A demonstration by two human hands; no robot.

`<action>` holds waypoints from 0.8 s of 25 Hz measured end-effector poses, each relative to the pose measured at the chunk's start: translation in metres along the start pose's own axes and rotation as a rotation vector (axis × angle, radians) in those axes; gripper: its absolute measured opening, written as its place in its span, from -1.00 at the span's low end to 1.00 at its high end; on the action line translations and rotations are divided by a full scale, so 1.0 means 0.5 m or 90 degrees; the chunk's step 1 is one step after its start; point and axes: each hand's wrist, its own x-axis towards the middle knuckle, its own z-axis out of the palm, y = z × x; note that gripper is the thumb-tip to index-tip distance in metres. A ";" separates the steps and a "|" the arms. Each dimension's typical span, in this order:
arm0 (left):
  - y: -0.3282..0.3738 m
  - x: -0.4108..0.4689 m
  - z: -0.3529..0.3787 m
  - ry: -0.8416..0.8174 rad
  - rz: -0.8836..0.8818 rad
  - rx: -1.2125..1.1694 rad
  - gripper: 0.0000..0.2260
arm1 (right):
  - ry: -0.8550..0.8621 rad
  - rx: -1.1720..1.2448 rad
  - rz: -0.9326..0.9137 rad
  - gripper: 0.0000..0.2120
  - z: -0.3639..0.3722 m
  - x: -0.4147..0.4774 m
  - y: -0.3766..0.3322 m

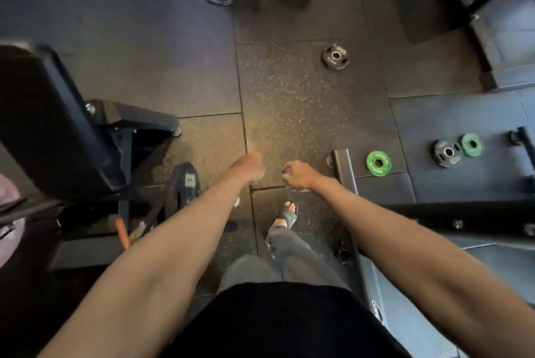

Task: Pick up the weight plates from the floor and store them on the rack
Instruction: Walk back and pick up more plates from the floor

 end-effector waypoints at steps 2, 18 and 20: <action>0.064 0.080 -0.036 -0.020 -0.007 -0.010 -0.74 | -0.014 0.021 0.021 -0.73 -0.072 0.082 0.035; 0.499 0.873 -0.455 -0.209 0.024 0.141 -0.79 | 0.047 0.289 0.241 -0.76 -0.656 0.722 0.270; 0.564 0.974 -0.500 -0.222 0.010 0.150 -0.79 | 0.066 0.318 0.248 -0.75 -0.731 0.796 0.282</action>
